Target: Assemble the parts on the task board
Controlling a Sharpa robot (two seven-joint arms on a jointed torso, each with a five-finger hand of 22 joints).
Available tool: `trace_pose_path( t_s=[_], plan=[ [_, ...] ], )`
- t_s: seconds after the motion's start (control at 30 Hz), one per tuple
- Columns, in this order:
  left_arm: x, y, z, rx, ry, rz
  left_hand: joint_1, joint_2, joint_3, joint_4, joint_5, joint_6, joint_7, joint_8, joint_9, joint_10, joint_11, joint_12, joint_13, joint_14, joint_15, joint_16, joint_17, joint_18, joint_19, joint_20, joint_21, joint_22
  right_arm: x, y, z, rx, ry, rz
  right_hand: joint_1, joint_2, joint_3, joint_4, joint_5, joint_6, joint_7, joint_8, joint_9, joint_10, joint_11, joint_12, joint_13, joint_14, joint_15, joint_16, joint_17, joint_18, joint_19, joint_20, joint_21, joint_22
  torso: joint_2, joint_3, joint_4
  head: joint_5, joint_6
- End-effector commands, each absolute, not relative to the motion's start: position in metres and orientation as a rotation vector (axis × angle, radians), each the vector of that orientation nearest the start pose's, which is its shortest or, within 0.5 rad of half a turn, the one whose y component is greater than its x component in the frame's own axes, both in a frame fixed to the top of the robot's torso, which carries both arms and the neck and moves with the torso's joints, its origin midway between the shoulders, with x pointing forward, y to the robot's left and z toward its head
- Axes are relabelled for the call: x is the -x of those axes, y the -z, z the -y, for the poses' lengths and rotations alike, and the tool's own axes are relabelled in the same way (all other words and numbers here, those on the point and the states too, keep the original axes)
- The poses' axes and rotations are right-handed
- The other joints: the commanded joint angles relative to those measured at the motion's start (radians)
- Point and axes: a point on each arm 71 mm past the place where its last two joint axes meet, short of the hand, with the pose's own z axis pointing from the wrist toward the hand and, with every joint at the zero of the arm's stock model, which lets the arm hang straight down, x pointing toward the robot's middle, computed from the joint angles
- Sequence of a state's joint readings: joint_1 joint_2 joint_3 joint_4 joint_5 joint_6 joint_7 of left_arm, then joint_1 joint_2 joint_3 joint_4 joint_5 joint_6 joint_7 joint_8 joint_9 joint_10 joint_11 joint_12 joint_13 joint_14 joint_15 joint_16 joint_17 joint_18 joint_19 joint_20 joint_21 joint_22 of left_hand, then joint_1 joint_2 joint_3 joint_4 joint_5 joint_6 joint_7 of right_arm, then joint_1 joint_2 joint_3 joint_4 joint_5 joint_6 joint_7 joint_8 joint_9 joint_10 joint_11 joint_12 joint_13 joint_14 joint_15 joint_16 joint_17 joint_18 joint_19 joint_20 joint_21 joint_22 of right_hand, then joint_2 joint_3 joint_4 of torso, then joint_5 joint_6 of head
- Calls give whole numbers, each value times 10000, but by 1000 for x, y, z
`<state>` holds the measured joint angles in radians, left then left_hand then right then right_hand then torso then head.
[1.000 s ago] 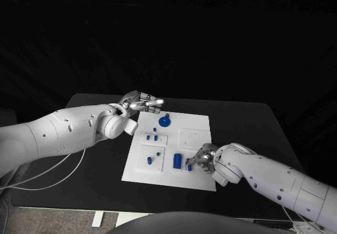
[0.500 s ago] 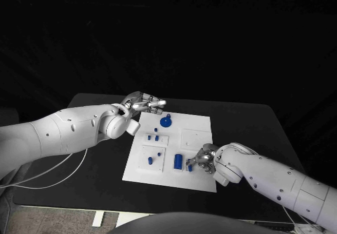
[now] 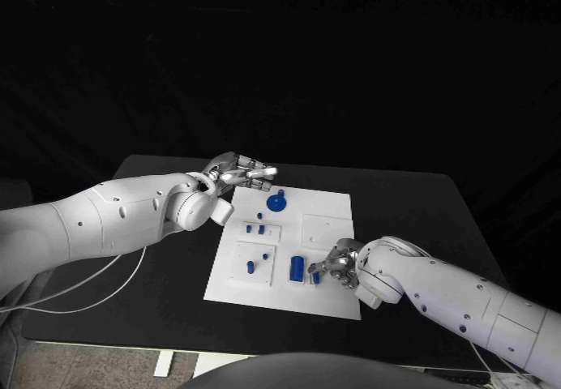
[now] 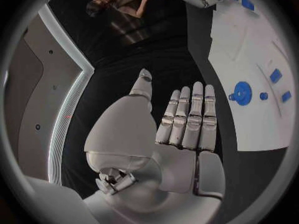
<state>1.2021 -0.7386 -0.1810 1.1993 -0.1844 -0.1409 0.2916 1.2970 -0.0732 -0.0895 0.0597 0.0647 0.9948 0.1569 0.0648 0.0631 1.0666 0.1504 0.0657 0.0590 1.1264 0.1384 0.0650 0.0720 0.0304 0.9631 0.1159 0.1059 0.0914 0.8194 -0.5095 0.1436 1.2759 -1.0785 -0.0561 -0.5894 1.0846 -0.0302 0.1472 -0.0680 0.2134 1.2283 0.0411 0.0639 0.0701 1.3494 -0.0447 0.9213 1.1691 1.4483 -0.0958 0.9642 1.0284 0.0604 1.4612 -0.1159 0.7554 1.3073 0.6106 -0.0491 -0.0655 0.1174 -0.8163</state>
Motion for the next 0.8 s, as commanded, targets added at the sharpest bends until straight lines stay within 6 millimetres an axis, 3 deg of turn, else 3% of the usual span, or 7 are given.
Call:
trace_pose_path(
  t_s=[0.03,0.43,0.53,0.8],
  plan=[
    [-520,248,-245,9662,13060,-17128,-9,77,52,-23,64,4,-4,-3,1,-68,9,-43,2,-93,3,-34,13,44,-31,73,60,-10,-433,362,117,-5043,-5187,-24626,92,-29,-244,179,-179,32,11,-6,-1,64,9,-31,-13,14,-26,5,13,-109,203,-35,-31,931,2,1,-4,9,4],
    [-520,248,-246,9651,13029,-17113,-9,77,52,-23,64,4,-4,-3,1,-68,9,-43,2,-93,3,-34,13,44,-31,73,60,-10,-432,362,116,-4984,-5263,-24669,160,-116,-542,739,-519,35,26,-4,6,69,23,-11,-31,13,-16,12,25,-103,202,-25,-9,934,5,1,-2,13,-13],
    [-520,248,-246,9650,13021,-17111,-11,99,40,-53,63,-21,2,-6,-1,-70,12,-43,2,-95,3,-34,14,46,-32,75,63,-12,-432,361,117,-4983,-5287,-24656,218,-113,-533,725,-488,37,23,-4,6,66,20,-14,-34,10,-18,4,19,-101,199,-26,-20,931,8,-1,2,12,-10],
    [-521,248,-247,9646,12998,-17082,-11,99,40,-53,63,-21,2,-6,-1,-70,12,-43,2,-95,3,-34,14,46,-32,75,63,-12,-433,360,123,-5163,-5225,-24433,387,15,-429,249,-617,49,18,-9,-1,68,11,2,-29,7,-26,-5,15,-106,201,-34,-20,931,-3,4,0,8,-8]
  ],
)
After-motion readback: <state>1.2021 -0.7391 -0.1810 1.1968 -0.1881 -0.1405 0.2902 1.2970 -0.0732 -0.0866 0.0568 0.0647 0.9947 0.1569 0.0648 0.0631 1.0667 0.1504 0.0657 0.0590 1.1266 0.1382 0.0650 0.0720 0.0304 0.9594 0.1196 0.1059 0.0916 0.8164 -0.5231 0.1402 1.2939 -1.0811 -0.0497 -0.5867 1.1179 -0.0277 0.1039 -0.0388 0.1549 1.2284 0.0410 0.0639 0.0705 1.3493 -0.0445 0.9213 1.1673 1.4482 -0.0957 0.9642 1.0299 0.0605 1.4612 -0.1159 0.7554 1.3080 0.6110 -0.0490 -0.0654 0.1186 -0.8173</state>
